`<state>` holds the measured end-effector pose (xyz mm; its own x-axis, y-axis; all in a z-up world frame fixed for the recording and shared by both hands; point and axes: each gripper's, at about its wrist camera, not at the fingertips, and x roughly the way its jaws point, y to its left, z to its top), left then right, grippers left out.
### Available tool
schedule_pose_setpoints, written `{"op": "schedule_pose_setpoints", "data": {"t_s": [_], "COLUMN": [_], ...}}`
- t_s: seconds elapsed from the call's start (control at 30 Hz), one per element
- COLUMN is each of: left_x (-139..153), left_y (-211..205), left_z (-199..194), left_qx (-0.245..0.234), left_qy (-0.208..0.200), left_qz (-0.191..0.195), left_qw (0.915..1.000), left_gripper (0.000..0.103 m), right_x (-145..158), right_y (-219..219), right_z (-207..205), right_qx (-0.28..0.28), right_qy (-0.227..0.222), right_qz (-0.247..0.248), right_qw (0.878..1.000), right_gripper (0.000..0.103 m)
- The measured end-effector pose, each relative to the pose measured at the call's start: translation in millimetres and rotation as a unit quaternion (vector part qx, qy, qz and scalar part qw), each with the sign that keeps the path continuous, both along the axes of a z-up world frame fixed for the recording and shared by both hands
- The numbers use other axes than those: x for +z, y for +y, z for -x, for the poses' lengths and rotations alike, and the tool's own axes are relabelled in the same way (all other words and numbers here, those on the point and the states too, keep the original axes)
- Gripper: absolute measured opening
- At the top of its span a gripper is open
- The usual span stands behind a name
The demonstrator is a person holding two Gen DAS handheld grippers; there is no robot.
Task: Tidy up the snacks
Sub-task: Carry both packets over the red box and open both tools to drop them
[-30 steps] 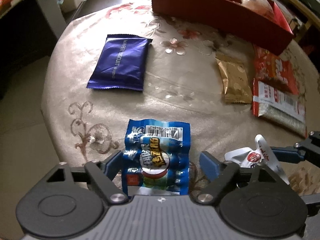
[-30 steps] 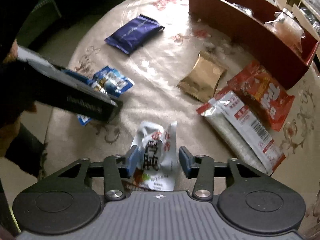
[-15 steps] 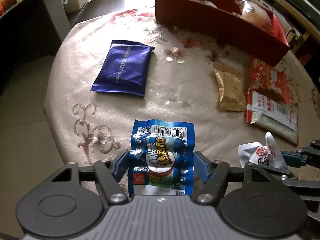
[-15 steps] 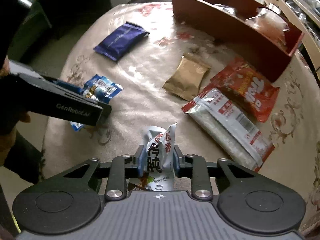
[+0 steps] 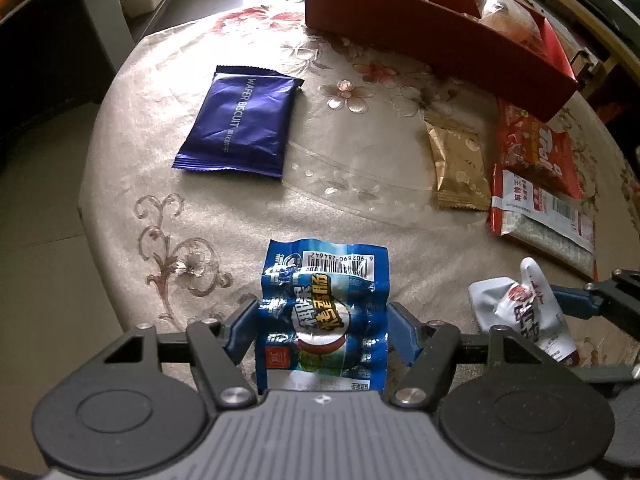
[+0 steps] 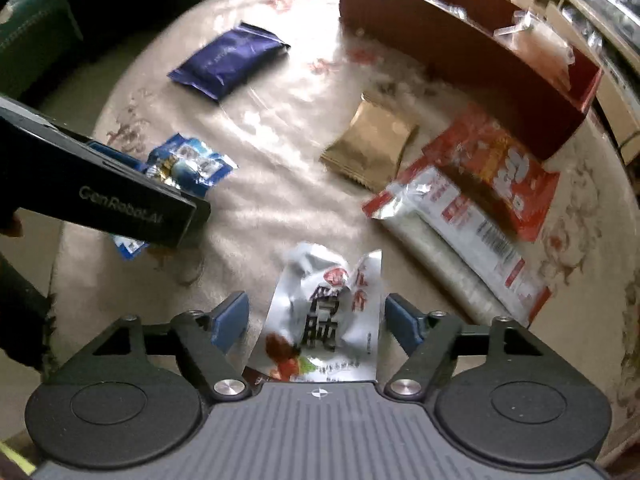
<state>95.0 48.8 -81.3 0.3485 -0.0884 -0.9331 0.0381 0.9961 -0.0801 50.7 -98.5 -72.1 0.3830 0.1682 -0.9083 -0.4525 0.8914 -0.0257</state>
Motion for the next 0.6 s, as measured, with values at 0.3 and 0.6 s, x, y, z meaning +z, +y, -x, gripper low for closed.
{"op": "schedule_pose_setpoints", "data": {"t_s": [0.3,0.6], "left_x": [18.6,42.0], "left_y": [0.0,-12.8], "left_z": [0.1,-17.8], "left_qx": [-0.001,-0.005], "left_qy": [-0.025,-0.060], "left_qz": [0.022,0.024], "left_qw": [0.9994,0.9979], "left_gripper": [0.072,0.072], "right_x": [18.9,55.1], "right_y": [-20.6,-33.2], "right_z": [1.1,-9.6], "right_qx": [-0.042,-0.066], "right_qy": [-0.010,-0.061], "right_qz": [-0.033,-0.075], "right_qw": [0.999,0.993], "right_gripper": [0.057,0.057]}}
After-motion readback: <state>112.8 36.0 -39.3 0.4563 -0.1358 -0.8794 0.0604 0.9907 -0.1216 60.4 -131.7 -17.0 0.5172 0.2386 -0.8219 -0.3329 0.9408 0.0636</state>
